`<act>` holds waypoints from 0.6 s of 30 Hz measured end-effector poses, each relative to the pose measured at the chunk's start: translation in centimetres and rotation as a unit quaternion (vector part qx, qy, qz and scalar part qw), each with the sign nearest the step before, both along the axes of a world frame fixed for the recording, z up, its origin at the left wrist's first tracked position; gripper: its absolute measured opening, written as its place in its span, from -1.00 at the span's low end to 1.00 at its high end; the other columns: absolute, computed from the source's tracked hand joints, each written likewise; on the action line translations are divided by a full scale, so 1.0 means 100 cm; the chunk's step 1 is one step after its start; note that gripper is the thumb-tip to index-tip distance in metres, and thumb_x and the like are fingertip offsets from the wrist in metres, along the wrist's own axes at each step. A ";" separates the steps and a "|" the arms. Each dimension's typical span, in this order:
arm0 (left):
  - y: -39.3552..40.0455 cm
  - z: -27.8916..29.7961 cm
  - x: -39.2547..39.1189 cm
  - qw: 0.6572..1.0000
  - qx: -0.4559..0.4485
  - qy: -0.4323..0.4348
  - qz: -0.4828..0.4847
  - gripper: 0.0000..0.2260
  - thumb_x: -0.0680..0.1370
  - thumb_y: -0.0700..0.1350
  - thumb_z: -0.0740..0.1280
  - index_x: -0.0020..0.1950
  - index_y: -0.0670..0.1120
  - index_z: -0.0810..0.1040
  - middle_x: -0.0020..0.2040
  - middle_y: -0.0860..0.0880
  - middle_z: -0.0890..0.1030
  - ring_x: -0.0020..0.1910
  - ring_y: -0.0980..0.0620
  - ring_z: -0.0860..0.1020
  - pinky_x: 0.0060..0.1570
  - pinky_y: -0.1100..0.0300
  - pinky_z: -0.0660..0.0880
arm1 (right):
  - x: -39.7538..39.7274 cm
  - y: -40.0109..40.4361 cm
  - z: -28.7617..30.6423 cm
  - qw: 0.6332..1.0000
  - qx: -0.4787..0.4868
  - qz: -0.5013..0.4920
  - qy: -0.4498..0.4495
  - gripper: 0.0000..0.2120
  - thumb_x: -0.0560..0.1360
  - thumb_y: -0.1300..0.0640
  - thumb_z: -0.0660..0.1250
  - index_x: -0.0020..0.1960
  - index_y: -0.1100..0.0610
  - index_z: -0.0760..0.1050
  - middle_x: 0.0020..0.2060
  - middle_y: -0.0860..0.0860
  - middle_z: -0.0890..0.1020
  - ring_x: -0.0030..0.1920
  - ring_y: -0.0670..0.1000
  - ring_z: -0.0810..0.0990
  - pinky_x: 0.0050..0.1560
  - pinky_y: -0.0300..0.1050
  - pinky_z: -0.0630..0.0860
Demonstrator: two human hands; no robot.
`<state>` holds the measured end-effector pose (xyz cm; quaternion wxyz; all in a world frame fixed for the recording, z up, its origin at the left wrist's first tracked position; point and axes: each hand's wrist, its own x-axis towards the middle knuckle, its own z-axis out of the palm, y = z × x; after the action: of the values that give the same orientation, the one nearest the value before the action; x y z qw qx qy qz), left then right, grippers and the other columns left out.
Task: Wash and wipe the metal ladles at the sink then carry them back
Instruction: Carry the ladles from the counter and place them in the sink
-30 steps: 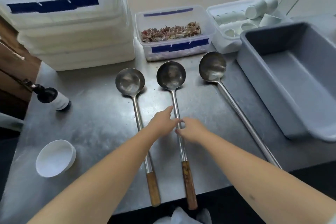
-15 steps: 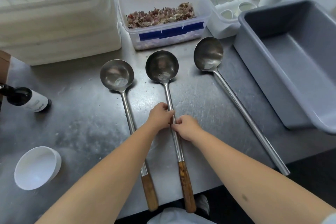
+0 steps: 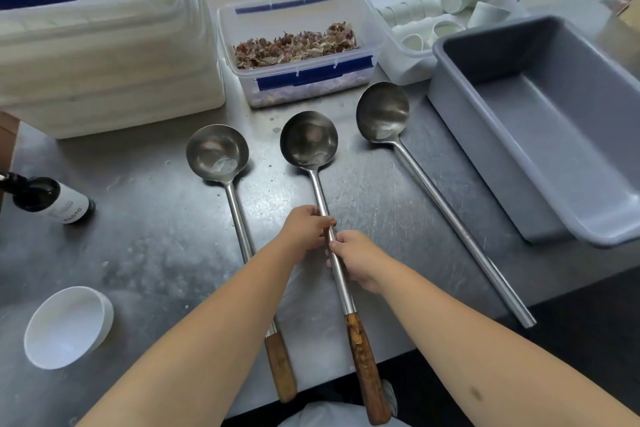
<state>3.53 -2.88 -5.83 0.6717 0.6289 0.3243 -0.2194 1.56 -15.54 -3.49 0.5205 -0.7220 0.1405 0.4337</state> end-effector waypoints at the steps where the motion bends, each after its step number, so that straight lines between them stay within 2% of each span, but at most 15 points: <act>1: -0.001 0.002 -0.001 1.000 -0.005 -0.003 -0.001 -0.95 0.52 -0.31 0.36 -0.05 -0.27 0.54 -0.01 -0.29 0.64 -0.10 -0.17 0.63 0.05 -0.10 0.57 | 0.000 -0.002 0.002 1.000 0.006 -0.005 0.000 -0.79 0.65 0.20 0.10 -0.06 0.14 0.48 -0.21 0.05 0.58 -0.23 0.01 0.57 -0.08 0.01 0.51; 6: -0.009 0.009 -0.006 0.998 -0.064 -0.015 0.019 -0.89 0.55 -0.30 0.33 0.05 -0.31 0.52 -0.07 -0.21 0.63 -0.11 -0.13 0.61 -0.04 0.02 0.59 | -0.001 -0.016 0.013 0.997 0.053 -0.052 0.018 -0.82 0.65 0.22 0.13 -0.02 0.20 0.49 -0.17 0.10 0.58 -0.23 0.00 0.59 -0.15 -0.10 0.58; 9: -0.013 0.016 -0.009 0.993 -0.110 -0.019 0.038 -0.89 0.58 -0.23 0.32 0.05 -0.26 0.51 -0.05 -0.19 0.64 -0.10 -0.12 0.63 0.03 0.03 0.58 | -0.003 -0.026 0.023 0.995 0.071 -0.066 0.024 -0.83 0.65 0.22 0.15 0.01 0.23 0.51 -0.16 0.11 0.58 -0.22 -0.02 0.61 -0.15 -0.14 0.61; 12: -0.014 0.023 -0.007 0.992 -0.117 -0.023 0.042 -0.88 0.60 -0.14 0.30 0.06 -0.19 0.52 -0.03 -0.17 0.67 -0.05 -0.12 0.66 0.06 0.01 0.59 | -0.007 -0.040 0.034 0.995 0.079 -0.058 0.023 -0.82 0.65 0.23 0.14 0.09 0.25 0.51 -0.16 0.11 0.58 -0.22 -0.03 0.61 -0.10 -0.13 0.62; 18: -0.028 0.039 -0.006 0.989 -0.142 -0.019 0.027 -0.94 0.59 -0.24 0.28 -0.05 -0.19 0.53 -0.07 -0.15 0.63 0.01 -0.15 0.60 0.07 0.04 0.55 | -0.024 -0.076 0.052 0.999 0.040 -0.037 0.002 -0.82 0.64 0.21 0.18 0.02 0.24 0.53 -0.14 0.12 0.61 -0.21 -0.04 0.62 -0.12 -0.15 0.59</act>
<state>2.90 -5.63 -1.88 0.7656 0.5226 0.2939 -0.2330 -0.79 -23.12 1.69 0.5639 -0.6945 0.1503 0.4208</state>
